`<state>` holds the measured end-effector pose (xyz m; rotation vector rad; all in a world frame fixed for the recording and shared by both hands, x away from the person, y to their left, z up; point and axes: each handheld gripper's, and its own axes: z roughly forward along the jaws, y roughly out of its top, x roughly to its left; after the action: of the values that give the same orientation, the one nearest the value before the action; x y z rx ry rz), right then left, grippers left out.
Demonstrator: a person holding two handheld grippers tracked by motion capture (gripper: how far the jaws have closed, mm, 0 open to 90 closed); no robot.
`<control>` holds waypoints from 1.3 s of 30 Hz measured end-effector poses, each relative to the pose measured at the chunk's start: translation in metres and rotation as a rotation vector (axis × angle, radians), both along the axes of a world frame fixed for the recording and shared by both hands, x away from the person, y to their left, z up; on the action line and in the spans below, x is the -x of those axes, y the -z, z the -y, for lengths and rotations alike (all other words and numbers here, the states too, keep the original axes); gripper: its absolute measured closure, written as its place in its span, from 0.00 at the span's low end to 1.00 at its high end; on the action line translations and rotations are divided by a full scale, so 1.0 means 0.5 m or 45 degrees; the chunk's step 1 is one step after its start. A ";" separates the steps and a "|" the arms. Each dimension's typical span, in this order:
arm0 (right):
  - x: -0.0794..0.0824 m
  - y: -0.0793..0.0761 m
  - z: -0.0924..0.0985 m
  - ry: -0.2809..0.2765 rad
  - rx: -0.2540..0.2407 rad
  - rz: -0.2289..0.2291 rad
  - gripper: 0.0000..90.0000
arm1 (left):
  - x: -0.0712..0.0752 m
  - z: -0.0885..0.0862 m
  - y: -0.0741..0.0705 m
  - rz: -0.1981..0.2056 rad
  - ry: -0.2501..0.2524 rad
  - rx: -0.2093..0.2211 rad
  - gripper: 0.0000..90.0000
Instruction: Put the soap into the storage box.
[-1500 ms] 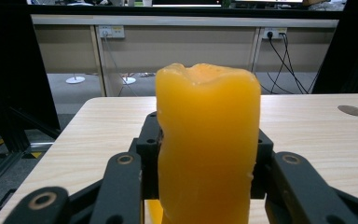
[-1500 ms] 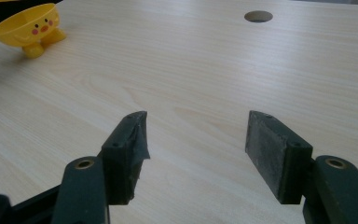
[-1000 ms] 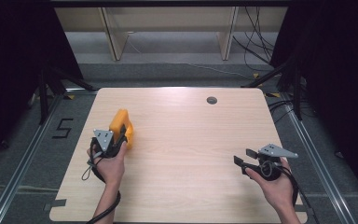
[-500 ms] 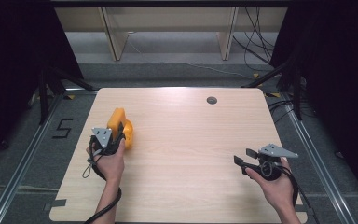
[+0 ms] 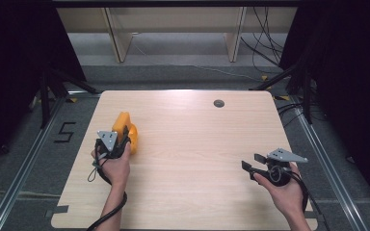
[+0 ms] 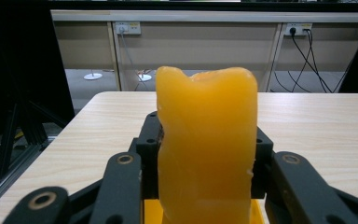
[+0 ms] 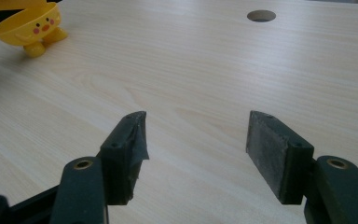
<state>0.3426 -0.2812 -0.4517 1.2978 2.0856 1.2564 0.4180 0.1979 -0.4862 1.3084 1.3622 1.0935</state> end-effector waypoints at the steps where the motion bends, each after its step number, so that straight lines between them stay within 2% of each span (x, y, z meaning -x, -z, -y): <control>1: 0.000 0.000 0.000 0.000 -0.004 0.000 0.43 | -0.002 0.001 0.006 0.004 -0.007 0.008 0.67; 2: -0.001 0.001 0.000 -0.004 0.000 0.016 0.43 | -0.002 0.001 0.006 0.004 -0.007 0.008 0.67; 5: 0.000 0.001 0.000 -0.004 -0.003 0.015 0.43 | -0.002 0.001 0.017 -0.003 -0.006 -0.007 0.67; 6: 0.001 0.000 -0.001 0.003 -0.009 -0.006 0.43 | -0.002 0.001 0.017 -0.003 -0.006 -0.007 0.67; 11: 0.000 0.001 0.000 -0.005 0.014 0.004 0.43 | 0.000 0.003 0.034 -0.003 -0.001 -0.014 0.67; 12: 0.004 0.000 -0.005 0.010 -0.016 -0.034 0.43 | -0.001 0.004 0.037 -0.005 0.003 -0.013 0.67; 13: 0.004 0.000 -0.005 0.010 -0.016 -0.034 0.43 | -0.001 0.005 0.040 -0.008 0.003 -0.012 0.67; 15: 0.001 0.000 -0.001 -0.010 0.016 0.001 0.43 | -0.001 0.007 0.045 -0.001 0.013 -0.024 0.66; 24: -0.001 0.003 -0.003 -0.018 0.017 0.000 0.43 | 0.006 0.012 0.053 -0.024 0.030 -0.050 0.66; 25: 0.002 0.003 -0.008 0.004 -0.020 -0.021 0.43 | 0.007 0.014 0.050 -0.054 0.025 -0.043 0.65; 26: 0.003 0.003 -0.009 0.001 -0.031 -0.044 0.42 | 0.004 0.015 0.040 -0.085 0.048 -0.029 0.64; 29: 0.003 0.003 -0.009 0.001 -0.029 -0.044 0.42 | 0.002 0.015 0.031 -0.125 0.063 -0.033 0.62; 31: 0.000 0.002 -0.003 -0.017 0.016 -0.014 0.42 | 0.001 0.014 0.024 -0.157 0.064 -0.029 0.61; 32: -0.001 0.004 -0.004 -0.019 -0.004 -0.021 0.42 | -0.001 0.013 0.016 -0.182 0.072 -0.014 0.59; 34: -0.001 0.004 -0.004 -0.017 -0.008 -0.025 0.42 | -0.001 0.012 0.013 -0.196 0.072 -0.008 0.58; 35: -0.003 0.006 -0.004 -0.003 0.012 -0.022 0.42 | -0.002 0.010 0.009 -0.210 0.076 -0.006 0.57; 37: -0.002 0.006 -0.003 -0.007 0.010 -0.018 0.42 | -0.002 0.007 0.000 -0.237 0.100 0.006 0.56; 39: -0.003 0.005 -0.002 -0.003 0.032 -0.020 0.42 | -0.002 0.004 -0.009 -0.246 0.111 0.030 0.52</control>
<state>0.3443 -0.2801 -0.4541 1.2985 2.1073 1.2211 0.4189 0.1959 -0.4815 1.4727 1.4394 0.9084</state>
